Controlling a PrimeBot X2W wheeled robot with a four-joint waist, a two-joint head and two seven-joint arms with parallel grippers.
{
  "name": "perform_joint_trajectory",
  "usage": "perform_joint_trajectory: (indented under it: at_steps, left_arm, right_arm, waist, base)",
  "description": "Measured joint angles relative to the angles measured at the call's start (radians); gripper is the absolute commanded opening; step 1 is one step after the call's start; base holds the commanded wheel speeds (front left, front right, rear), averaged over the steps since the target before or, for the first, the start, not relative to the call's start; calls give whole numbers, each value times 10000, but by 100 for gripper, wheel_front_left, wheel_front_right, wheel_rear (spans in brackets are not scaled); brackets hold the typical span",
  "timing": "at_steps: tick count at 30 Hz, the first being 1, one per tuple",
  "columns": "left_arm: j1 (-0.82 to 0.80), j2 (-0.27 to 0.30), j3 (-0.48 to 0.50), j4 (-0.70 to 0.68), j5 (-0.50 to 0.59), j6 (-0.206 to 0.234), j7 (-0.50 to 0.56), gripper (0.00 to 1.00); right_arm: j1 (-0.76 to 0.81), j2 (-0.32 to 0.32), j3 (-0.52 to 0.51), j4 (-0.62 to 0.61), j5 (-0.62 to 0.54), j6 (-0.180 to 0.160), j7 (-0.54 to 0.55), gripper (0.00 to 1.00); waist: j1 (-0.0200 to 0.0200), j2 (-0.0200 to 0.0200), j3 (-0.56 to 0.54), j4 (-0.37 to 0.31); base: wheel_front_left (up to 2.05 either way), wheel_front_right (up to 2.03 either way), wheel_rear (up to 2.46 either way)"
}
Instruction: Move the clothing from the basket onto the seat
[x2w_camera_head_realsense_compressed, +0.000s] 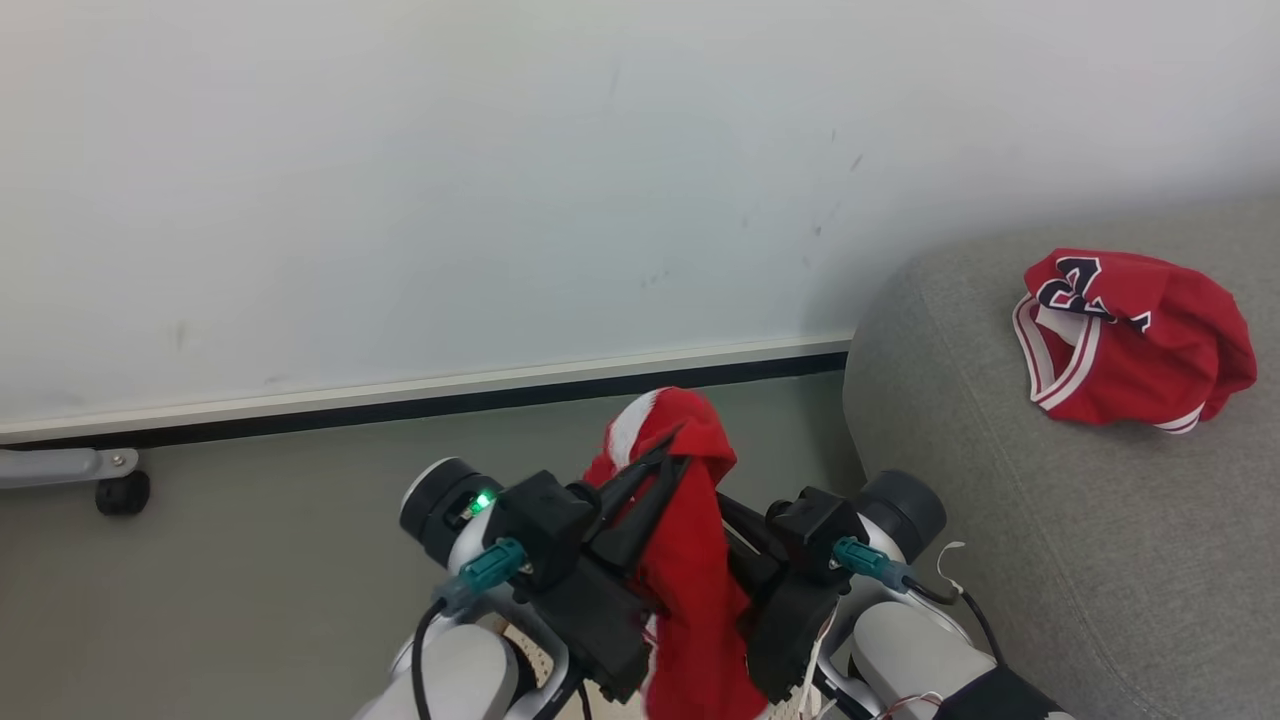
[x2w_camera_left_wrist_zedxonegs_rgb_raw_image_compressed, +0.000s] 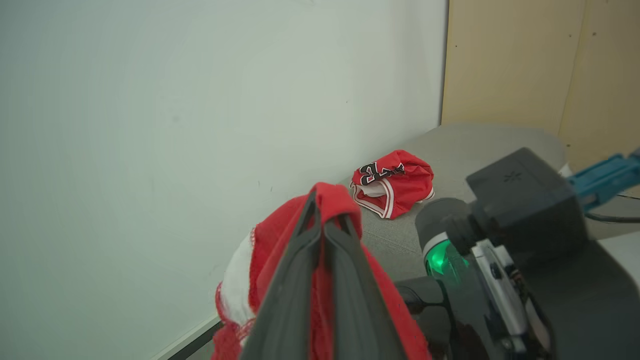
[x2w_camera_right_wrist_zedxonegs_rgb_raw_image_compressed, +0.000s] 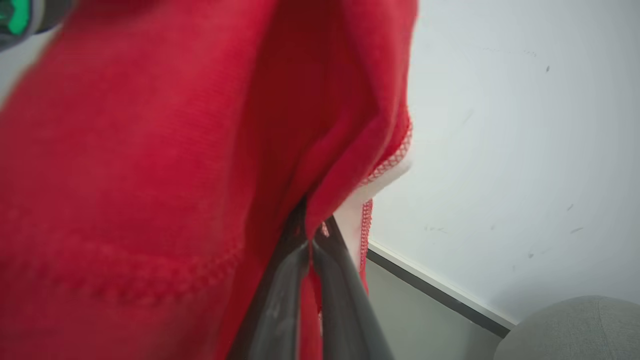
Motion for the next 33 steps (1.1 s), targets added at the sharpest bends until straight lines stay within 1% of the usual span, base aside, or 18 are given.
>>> perform_joint_trajectory:
  at_steps: [3,4,5,7,8,9,10,14,22,33]
  left_arm:
    - [219,88,209,10,-81,104,21,0]
    - [307,119,276,10,-100,130,21,21]
    - [392,144,330,17,-128,186,21,31]
    - [465,190,407,44,-163,234,17,55]
    - [513,196,462,46,-169,270,15,73]
    - [588,219,512,46,-198,282,4,96]
    - [657,228,558,56,-259,332,-4,100]
    - [891,274,658,69,-462,454,-63,100]
    - [1349,313,711,71,-573,485,-320,100]
    - [1787,255,531,104,-581,485,-573,100]
  right_arm:
    - [-48,-15,56,98,123,0,-2,0]
    - [-91,-36,69,121,167,0,-2,0]
    - [-151,-71,71,132,199,0,-2,0]
    - [-211,-123,44,128,280,0,-4,0]
    - [-226,-159,15,130,328,0,-4,0]
    - [-261,-215,-13,130,395,0,-4,0]
    - [-328,-280,-71,132,458,0,-4,0]
    - [-634,-504,-378,117,543,0,-12,0]
    - [-828,-915,-951,-79,639,0,-13,0]
    - [-941,-1473,-1204,-754,621,-117,-15,0]
  waist:
    - [0,0,22,-87]
    - [0,0,30,-125]
    - [0,0,37,-167]
    - [0,0,51,-255]
    - [0,0,58,-302]
    - [0,0,63,-351]
    - [0,0,69,-406]
    - [0,0,86,-648]
    - [0,0,111,-1281]
    - [0,0,144,-2512]
  base:
    - [0,0,0]
    - [0,0,0]
    - [0,0,0]
    - [0,0,0]
    - [0,0,0]
    - [0,0,0]
    - [0,0,0]
    - [0,0,0]
    - [0,0,0]
    - [0,0,0]
